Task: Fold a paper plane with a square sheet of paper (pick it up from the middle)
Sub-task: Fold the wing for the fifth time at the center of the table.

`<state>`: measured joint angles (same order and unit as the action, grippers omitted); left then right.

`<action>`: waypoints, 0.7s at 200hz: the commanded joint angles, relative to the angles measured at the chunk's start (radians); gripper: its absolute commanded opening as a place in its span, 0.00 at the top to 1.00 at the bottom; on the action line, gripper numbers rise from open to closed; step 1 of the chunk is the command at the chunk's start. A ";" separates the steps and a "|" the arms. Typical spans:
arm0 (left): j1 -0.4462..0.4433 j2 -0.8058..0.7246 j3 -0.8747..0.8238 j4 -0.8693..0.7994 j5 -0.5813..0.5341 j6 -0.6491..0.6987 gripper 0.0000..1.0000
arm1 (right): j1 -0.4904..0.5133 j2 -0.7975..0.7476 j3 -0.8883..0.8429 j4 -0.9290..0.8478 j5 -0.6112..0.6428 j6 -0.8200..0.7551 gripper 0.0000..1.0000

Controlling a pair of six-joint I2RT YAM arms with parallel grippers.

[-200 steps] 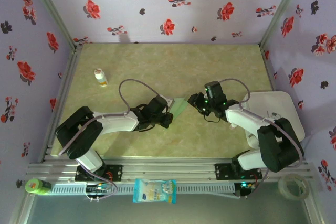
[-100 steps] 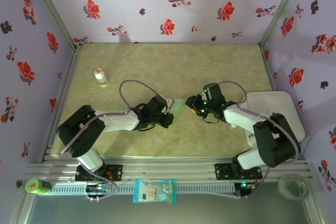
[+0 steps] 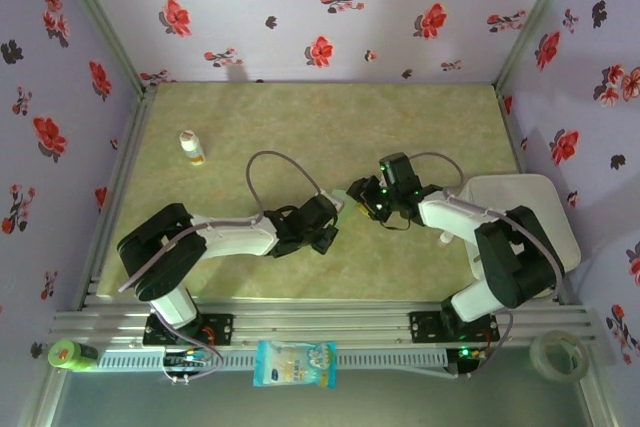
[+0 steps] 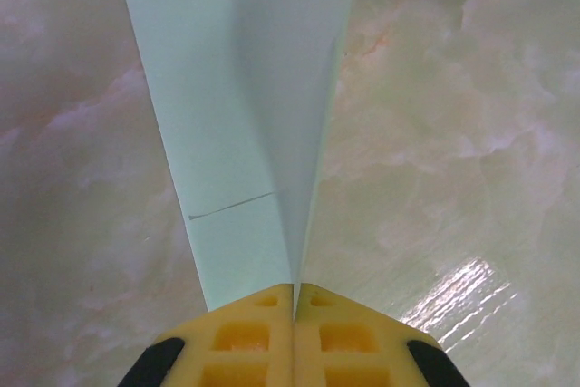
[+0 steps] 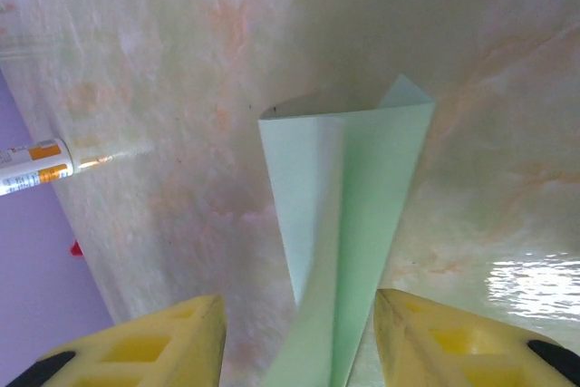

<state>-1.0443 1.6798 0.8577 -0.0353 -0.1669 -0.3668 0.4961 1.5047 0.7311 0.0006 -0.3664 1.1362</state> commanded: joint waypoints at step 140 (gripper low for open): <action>-0.020 0.048 0.053 -0.085 -0.068 0.132 0.86 | 0.016 0.097 0.062 -0.019 -0.046 0.025 0.85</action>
<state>-1.0557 1.7107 0.8833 -0.0872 -0.2100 -0.2661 0.5087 1.5955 0.7719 -0.0055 -0.4000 1.1622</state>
